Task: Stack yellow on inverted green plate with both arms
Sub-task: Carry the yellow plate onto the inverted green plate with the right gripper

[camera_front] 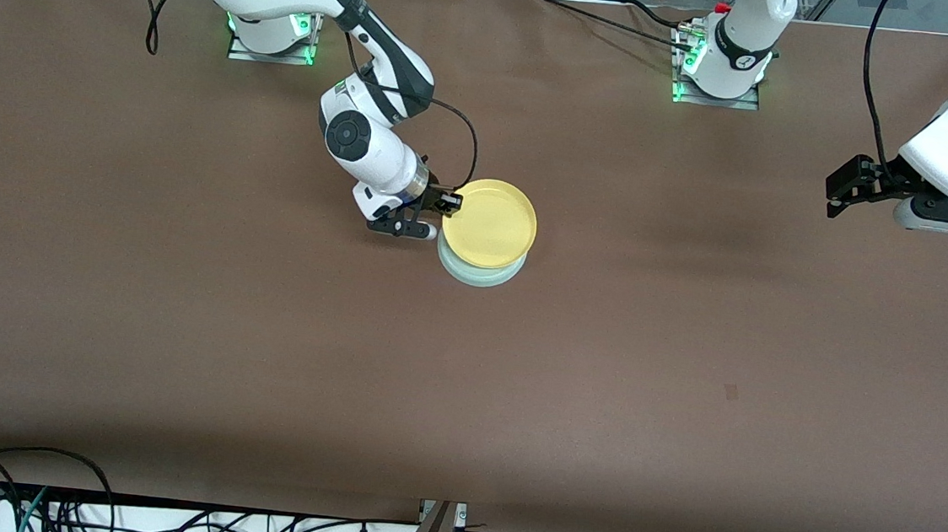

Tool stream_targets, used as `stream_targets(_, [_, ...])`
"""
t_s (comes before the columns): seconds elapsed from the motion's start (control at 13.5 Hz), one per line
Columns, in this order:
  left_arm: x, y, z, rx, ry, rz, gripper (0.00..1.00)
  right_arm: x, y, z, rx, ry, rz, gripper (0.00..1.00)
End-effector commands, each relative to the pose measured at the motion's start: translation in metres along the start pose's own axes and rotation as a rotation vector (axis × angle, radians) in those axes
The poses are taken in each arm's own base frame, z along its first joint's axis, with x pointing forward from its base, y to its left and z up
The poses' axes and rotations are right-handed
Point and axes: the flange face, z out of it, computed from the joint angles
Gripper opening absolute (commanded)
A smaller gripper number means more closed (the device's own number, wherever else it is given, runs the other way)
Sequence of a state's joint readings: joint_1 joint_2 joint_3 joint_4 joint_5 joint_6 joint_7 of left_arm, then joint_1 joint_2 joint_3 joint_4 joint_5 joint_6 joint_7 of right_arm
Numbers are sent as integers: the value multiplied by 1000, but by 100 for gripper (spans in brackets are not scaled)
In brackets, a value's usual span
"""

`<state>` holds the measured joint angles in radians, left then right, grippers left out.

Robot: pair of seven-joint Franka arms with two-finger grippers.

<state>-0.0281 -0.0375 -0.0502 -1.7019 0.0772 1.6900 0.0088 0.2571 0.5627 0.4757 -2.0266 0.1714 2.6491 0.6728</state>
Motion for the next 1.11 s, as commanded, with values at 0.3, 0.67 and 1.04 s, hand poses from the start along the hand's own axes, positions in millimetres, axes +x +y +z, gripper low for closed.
stream_targets(0.3, [8, -27, 17, 4, -19, -23, 100, 2, 8, 28, -5, 51, -6, 0])
stream_targets(0.67, [49, -25, 19, -5, 6, 11, 100, 15, 11, 14, 0, 78, 5, 100])
stream_targets(1.04, [48, -27, 20, -66, 8, -9, 100, 83, 7, -84, -155, 17, -28, 100])
